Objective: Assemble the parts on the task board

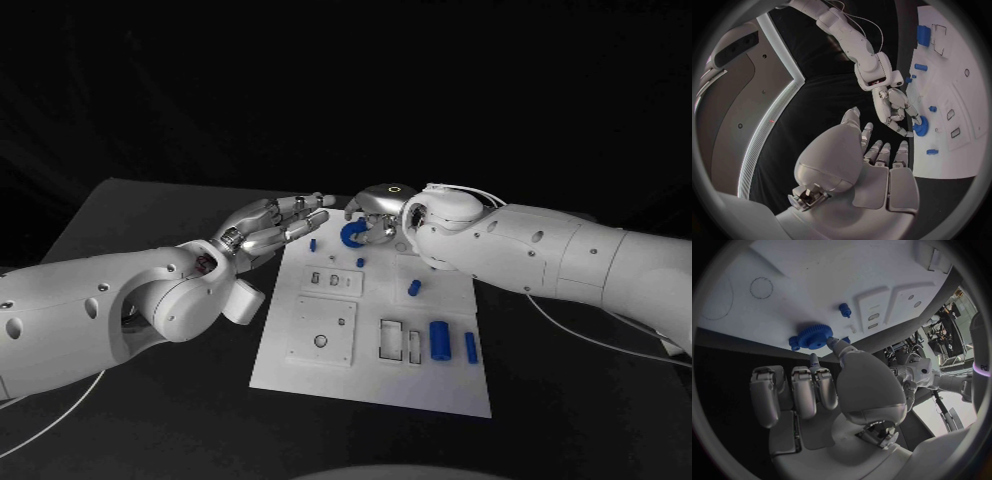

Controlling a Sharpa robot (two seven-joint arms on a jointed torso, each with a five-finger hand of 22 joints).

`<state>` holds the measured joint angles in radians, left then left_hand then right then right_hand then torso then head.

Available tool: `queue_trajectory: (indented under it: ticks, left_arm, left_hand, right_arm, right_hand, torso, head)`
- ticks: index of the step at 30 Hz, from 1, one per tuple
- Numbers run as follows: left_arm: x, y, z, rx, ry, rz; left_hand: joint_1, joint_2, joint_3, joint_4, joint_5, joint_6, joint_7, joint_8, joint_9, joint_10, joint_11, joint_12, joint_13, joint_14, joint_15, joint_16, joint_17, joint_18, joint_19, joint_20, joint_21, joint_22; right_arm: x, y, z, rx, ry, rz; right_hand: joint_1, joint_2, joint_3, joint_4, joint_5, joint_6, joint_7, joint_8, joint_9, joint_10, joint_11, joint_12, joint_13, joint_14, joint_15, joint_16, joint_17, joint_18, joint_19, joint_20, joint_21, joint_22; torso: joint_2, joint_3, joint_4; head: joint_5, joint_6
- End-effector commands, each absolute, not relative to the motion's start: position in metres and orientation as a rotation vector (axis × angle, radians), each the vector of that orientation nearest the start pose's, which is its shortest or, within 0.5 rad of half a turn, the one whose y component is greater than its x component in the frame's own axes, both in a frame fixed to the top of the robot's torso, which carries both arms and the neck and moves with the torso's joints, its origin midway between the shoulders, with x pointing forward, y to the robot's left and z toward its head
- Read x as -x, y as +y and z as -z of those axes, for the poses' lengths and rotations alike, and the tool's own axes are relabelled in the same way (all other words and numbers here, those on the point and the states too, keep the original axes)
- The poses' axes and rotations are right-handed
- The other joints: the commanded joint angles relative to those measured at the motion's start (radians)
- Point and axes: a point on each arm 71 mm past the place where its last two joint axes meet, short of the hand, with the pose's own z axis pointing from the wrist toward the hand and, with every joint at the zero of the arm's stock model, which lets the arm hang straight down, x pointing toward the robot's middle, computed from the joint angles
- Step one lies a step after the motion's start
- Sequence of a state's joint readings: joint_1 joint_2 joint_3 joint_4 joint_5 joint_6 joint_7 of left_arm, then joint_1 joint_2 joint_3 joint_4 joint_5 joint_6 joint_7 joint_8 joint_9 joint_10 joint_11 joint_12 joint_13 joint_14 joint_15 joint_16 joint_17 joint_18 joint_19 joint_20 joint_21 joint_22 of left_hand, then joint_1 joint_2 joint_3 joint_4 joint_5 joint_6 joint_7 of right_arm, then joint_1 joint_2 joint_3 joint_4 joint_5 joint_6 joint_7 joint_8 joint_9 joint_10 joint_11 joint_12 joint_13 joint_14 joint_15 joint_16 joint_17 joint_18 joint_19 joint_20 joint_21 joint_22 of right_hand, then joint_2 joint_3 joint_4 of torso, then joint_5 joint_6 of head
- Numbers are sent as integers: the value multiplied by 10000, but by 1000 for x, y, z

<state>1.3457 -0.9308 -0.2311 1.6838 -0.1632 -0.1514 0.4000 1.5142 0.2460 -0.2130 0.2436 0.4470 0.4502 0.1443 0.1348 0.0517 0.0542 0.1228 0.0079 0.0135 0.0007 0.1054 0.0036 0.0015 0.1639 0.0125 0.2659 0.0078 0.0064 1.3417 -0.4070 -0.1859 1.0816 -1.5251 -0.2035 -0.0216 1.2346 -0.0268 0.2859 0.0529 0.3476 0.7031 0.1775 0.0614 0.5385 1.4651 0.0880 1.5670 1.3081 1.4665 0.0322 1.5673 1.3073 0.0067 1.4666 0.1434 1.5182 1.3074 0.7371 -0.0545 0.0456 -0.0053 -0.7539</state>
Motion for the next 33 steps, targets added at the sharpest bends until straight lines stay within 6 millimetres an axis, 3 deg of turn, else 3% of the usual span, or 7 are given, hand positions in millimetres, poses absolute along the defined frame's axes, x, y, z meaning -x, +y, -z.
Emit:
queue_trajectory:
  ticks: [1, 5, 10, 19, 28, 33]
  left_arm:
    - [-448, 193, 167, 7770, 16786, 16792]
    - [-448, 194, 167, 7787, 16793, 16764]
    - [-449, 195, 167, 7816, 16805, 16721]
    - [-449, 196, 168, 7849, 16828, 16693]
    - [-449, 200, 169, 7911, 16825, 16618]
    - [-448, 201, 170, 7935, 16826, 16596]
  left_hand:
    - [91, -4, 6, -80, 47, 32, 51, 68, 12, 44, 1, 58, 16, -7, 57, -36, -15, 172, 6, 76, 38, 18]
    - [93, -6, 7, -85, 49, 38, 55, 74, 13, 44, 6, 58, 15, -7, 62, -36, -15, 172, 9, 83, 40, 19]
    - [93, -6, 7, -85, 49, 38, 55, 74, 13, 44, 6, 58, 15, -7, 62, -36, -15, 172, 9, 83, 40, 19]
    - [95, -8, 10, -95, 57, 49, 67, 85, 14, 48, 19, 58, 16, -7, 74, -36, -15, 171, 14, 98, 44, 22]
    - [95, -8, 10, -95, 57, 49, 67, 85, 14, 48, 19, 58, 16, -7, 74, -36, -15, 171, 14, 98, 44, 22]
    - [101, -4, 16, -106, 66, 85, 79, 105, 19, 62, 32, 61, 19, -7, 88, -36, -15, 170, 17, 113, 46, 23]
  right_arm:
    - [-555, -93, 183, 4939, 16958, -5561]
    - [-555, -97, 183, 4863, 16979, -5478]
    - [-554, -103, 181, 4799, 16602, -5670]
    - [-547, -115, 175, 4628, 15791, -6366]
    - [-539, -141, 171, 4332, 15503, -6529]
    - [-535, -160, 169, 4151, 15451, -6445]
  right_hand:
    - [30, -134, -75, 9, -152, -343, 18, -16, -341, 1057, 50, 38, 2627, 1043, 69, 35, 2634, 138, 383, 63, -42, 2328]
    - [47, -141, -122, -15, -306, -867, 22, -39, -911, 1057, 35, 38, 2627, 1043, 53, 35, 2634, 149, 351, 52, -75, 2320]
    - [96, -110, -105, -47, -195, -553, 4, 18, -895, 1057, 7, 38, 2627, 1043, 38, 35, 2634, 156, 331, 45, -97, 2314]
    - [3, -49, -138, 53, -169, 21, -102, 100, -1187, 1057, -76, 38, 2627, 1043, -34, 35, 2634, 145, 375, -19, -71, 2342]
    - [-64, -17, -191, 171, -423, 316, -217, 103, -1359, 1057, -178, 38, 2627, 1043, -112, 35, 2634, 149, 366, -85, -88, 2343]
    - [-38, 2, -189, 185, -489, 418, -246, 107, -1412, 1057, -208, 38, 2627, 1043, -143, 35, 2634, 148, 371, -113, -87, 2347]
  torso:
    - [-14, 6, -2]
    - [-8, 7, 5]
    - [-11, 9, 1]
    - [-5, 10, -9]
    - [-63, -4, -83]
    - [-69, -8, -140]
  head:
    - [-3, -13]
    - [9, -12]
    - [24, -11]
    - [65, -17]
    - [56, -10]
    - [117, 20]
